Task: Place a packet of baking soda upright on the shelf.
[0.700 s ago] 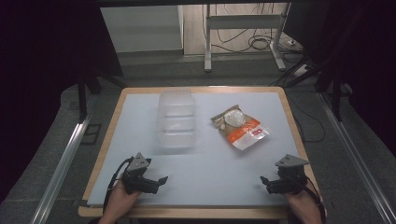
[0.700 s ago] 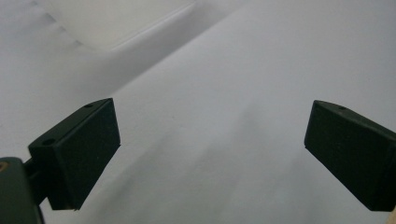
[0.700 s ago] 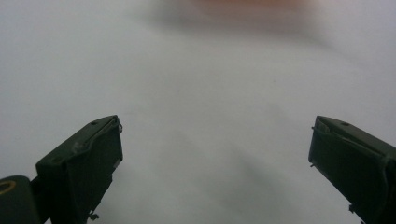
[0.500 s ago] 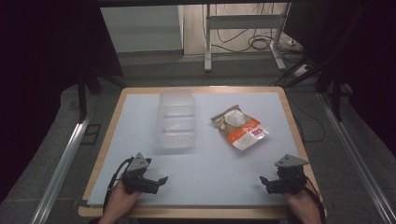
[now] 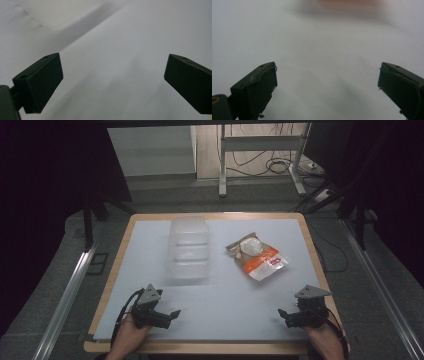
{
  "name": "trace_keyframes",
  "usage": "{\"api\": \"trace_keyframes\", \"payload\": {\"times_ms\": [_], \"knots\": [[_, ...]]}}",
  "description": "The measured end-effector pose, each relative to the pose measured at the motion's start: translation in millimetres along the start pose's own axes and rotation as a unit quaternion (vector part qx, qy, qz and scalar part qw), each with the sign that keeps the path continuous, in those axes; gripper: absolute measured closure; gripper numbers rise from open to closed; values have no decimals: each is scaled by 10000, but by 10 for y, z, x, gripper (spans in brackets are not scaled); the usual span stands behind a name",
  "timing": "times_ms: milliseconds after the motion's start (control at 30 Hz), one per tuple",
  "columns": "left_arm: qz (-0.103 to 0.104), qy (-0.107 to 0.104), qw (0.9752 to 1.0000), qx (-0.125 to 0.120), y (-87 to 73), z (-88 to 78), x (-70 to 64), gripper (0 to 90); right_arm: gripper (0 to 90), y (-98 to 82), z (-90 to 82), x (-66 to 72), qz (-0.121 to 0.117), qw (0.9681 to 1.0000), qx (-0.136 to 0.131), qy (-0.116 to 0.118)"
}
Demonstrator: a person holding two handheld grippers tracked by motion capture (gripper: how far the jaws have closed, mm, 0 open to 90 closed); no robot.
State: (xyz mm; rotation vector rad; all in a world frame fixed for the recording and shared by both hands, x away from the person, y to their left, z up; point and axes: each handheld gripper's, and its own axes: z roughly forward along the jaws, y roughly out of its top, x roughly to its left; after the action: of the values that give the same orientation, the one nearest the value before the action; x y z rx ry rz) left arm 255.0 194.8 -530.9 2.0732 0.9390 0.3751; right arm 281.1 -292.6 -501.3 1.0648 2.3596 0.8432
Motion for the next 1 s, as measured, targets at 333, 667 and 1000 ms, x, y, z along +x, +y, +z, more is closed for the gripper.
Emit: {"api": "trace_keyframes", "payload": {"times_ms": [333, 667, 1000], "knots": [[52, 21, 10000, 23, 3, 4, -12, 21, 39, 56, 47, 90, -31, 10000, 58, 27], [104, -7, 9999, 51, 7, 11, -30, 21, 92, 168, 25, 139, 73, 9998, -162, 97], [145, 50, 9999, 72, 7, 20, -44, 21, 311, 331, 93, 79, 341, 9985, -60, 419]]}}
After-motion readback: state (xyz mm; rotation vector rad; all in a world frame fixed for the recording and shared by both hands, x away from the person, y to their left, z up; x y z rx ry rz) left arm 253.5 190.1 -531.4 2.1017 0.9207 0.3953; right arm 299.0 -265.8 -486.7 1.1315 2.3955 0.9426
